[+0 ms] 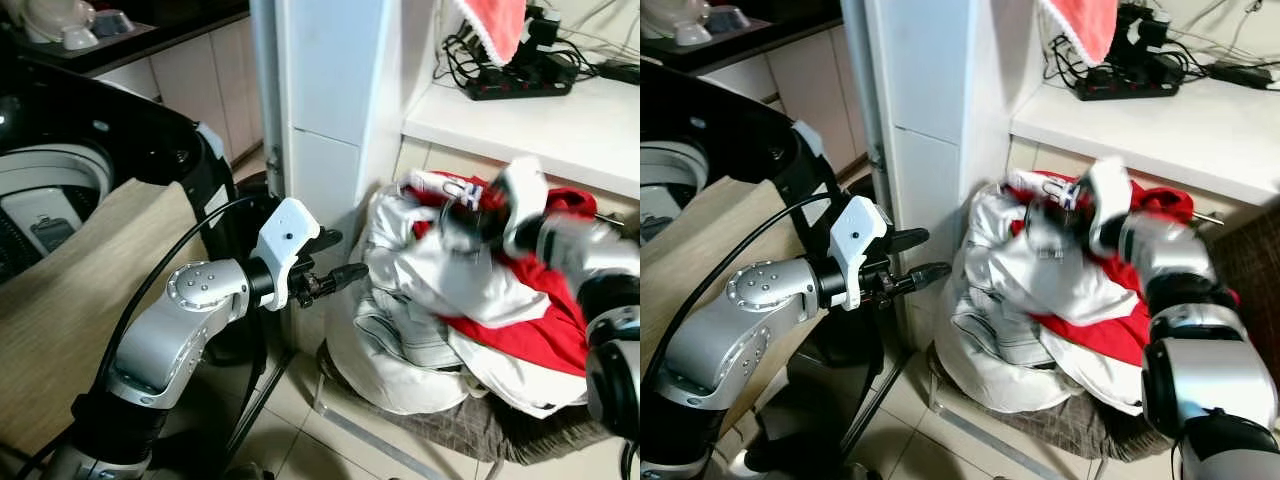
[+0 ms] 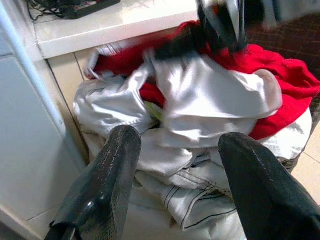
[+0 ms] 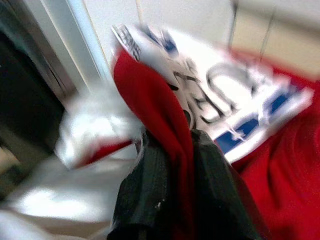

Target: Clothes washing

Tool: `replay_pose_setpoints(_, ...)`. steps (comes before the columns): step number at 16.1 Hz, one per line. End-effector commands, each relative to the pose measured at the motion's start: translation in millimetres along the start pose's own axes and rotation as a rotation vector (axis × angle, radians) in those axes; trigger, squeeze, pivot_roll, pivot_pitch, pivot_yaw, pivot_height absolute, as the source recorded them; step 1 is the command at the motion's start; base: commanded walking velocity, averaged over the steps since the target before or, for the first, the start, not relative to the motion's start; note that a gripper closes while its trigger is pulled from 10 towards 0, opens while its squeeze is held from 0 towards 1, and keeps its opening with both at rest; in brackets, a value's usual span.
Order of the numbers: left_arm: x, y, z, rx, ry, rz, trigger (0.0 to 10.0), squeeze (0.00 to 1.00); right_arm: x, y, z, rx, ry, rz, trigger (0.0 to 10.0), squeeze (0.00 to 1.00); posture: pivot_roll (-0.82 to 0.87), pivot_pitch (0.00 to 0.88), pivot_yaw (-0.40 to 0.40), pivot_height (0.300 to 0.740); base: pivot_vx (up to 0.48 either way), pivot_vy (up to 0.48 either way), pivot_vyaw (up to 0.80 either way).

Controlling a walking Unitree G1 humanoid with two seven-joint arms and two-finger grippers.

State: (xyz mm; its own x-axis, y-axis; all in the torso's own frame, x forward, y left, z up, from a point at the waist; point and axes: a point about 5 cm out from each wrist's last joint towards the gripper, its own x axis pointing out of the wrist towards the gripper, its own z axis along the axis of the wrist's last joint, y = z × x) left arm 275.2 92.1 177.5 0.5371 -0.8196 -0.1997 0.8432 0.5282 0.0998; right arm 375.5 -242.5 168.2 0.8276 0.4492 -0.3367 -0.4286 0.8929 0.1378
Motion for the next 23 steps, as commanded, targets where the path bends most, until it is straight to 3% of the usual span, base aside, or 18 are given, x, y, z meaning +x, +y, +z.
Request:
replay_pose_setpoints(1,2.2,2.0,3.4,0.019,-0.005,0.004,10.0,0.00,-9.0,4.4,45.4,-0.015,-0.157,0.056,0.0,0.00,-0.09,0.000,0.016,0.740,0.000,0.000,0.00)
replay_pose_setpoints(2,5.7,4.8,7.0,0.024,-0.029,0.026,10.0,0.00,-28.4,15.8,82.9,-0.019,-0.305,0.151,0.0,0.00,-0.10,0.000,0.017,0.740,0.000,0.000,0.00)
replay_pose_setpoints(3,6.6,5.5,8.2,0.027,-0.036,0.032,10.0,0.00,-33.1,18.5,89.5,-0.025,-0.329,0.168,0.0,0.00,-0.10,0.000,0.017,0.740,0.000,0.000,0.00)
replay_pose_setpoints(5,10.3,8.8,15.1,0.024,-0.082,0.066,10.0,0.00,-59.1,38.2,117.9,-0.051,-0.457,0.273,0.0,0.00,-0.12,0.000,0.021,0.740,0.000,0.000,0.00)
replay_pose_setpoints(7,13.3,9.3,17.2,0.022,-0.098,0.075,10.0,0.00,-79.6,52.3,138.1,-0.044,-0.564,0.347,0.0,0.00,-0.13,0.000,0.023,0.740,0.000,0.000,0.00)
replay_pose_setpoints(9,14.7,8.8,16.6,0.023,-0.100,0.073,10.0,0.00,-82.0,55.3,129.4,-0.091,-0.512,0.309,0.0,0.00,-0.13,0.000,0.023,0.740,0.000,0.000,0.00)
replay_pose_setpoints(10,15.6,8.1,15.6,0.023,-0.099,0.071,10.0,0.00,-73.6,51.5,106.1,-0.155,-0.397,0.227,4.4,0.00,-0.13,0.000,0.023,0.740,0.000,0.000,0.00)
replay_pose_setpoints(11,16.2,7.6,14.9,0.022,-0.099,0.071,10.0,0.00,-67.4,47.4,86.8,-0.175,-0.311,0.159,6.5,0.00,-0.13,0.000,0.023,0.740,0.000,0.000,0.00)
replay_pose_setpoints(12,16.2,7.0,13.6,0.026,-0.091,0.067,10.0,0.00,-60.6,41.1,68.5,-0.175,-0.233,0.080,10.0,0.00,-0.13,0.000,0.023,0.740,0.000,0.000,0.00)
replay_pose_setpoints(13,15.6,6.6,12.2,0.029,-0.083,0.063,10.0,0.00,-54.2,31.7,49.1,-0.166,-0.148,-0.008,10.0,1.00,-0.13,0.000,0.023,0.740,0.000,0.000,0.00)
replay_pose_setpoints(14,15.4,6.6,11.8,0.030,-0.081,0.062,10.0,0.00,-52.8,28.9,42.9,-0.164,-0.119,-0.034,10.0,1.00,-0.13,0.000,0.023,0.740,0.000,0.000,0.00)
replay_pose_setpoints(15,14.9,7.3,11.6,0.032,-0.076,0.061,10.0,0.00,-53.0,19.3,29.1,-0.233,-0.029,-0.122,10.0,1.00,-0.13,0.000,0.024,0.740,0.000,0.000,0.00)
replay_pose_setpoints(16,14.5,7.5,11.5,0.033,-0.075,0.060,10.0,0.00,-53.8,16.9,27.0,-0.250,-0.012,-0.141,10.0,1.00,-0.13,0.000,0.024,0.740,0.000,0.000,0.00)
replay_pose_setpoints(21,18.7,-0.5,11.3,0.028,-0.080,0.017,10.0,0.00,-76.8,-10.7,40.6,-0.200,-0.080,-0.308,10.0,1.00,-0.13,0.000,0.026,0.740,0.000,0.000,0.00)
replay_pose_setpoints(23,25.1,-4.9,18.4,-0.020,-0.133,-0.004,10.0,0.00,-79.2,-10.4,41.1,-0.147,-0.113,-0.290,10.0,1.00,-0.13,0.000,0.023,0.740,0.000,0.000,0.00)
